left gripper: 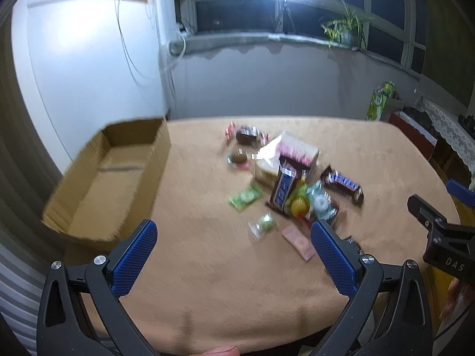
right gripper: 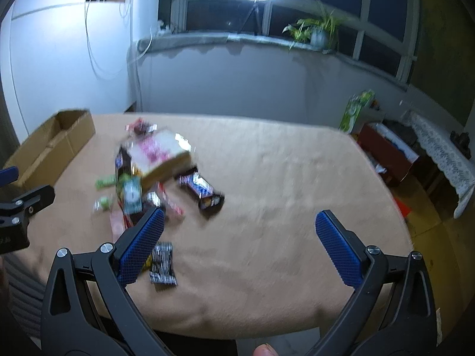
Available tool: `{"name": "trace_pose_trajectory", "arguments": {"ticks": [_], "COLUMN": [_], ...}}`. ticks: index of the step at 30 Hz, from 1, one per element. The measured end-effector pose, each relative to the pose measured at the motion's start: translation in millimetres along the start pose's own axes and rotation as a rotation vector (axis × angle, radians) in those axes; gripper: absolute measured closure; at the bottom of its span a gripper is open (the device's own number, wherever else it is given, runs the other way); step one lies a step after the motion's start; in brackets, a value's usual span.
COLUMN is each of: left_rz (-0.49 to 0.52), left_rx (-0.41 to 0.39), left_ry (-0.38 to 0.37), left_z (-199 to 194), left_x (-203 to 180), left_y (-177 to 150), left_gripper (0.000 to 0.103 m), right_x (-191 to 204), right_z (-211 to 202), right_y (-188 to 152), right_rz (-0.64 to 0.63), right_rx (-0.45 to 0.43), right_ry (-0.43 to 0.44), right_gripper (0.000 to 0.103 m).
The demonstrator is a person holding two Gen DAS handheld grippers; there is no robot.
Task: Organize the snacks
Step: 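Grasp the black-and-white candy packet with the right gripper while the left grasps the pink wrapper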
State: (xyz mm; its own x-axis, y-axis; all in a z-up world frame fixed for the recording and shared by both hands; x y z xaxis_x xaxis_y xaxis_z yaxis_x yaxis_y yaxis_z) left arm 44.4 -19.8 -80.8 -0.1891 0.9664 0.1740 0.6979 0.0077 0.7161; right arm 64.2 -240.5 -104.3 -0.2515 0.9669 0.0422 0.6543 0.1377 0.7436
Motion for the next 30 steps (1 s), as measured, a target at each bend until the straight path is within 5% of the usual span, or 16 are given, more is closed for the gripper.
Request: {"name": "trace_pose_trajectory", "arguments": {"ticks": [7, 15, 26, 30], "left_rz": [0.032, 0.034, 0.052, 0.013], "left_rx": [0.123, 0.173, 0.071, 0.086], "left_ry": [-0.032, -0.112, -0.164, -0.24], "left_z": [42, 59, 59, 51], "left_x": [-11, -16, -10, -13], "left_y": [-42, -65, -72, -61], "left_gripper": [0.0, 0.0, 0.0, 0.0], "right_x": [12, 36, 30, 40], "right_z": [28, 60, 65, 61], "right_y": [-45, -64, -63, -61], "right_rz": [-0.015, -0.072, -0.11, -0.178], "right_rx": [0.097, 0.144, 0.112, 0.083], "right_ry": [0.088, 0.163, 0.243, 0.258], "right_gripper": [0.0, 0.0, 0.001, 0.023]}}
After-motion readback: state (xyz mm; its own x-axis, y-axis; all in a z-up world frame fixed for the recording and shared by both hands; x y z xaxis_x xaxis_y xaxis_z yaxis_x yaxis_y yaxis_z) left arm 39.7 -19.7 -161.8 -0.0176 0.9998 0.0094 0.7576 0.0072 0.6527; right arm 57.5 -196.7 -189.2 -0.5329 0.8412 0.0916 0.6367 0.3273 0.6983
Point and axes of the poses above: each gripper's, at about its wrist camera, not at the fingertips, and z roughly the way its jaws point, x to its left, y to its top, the point moved 5 cm from there along z, roughly the way its jaws point, and after that the axes turned 13 degrees about y, right-handed, at the moved point
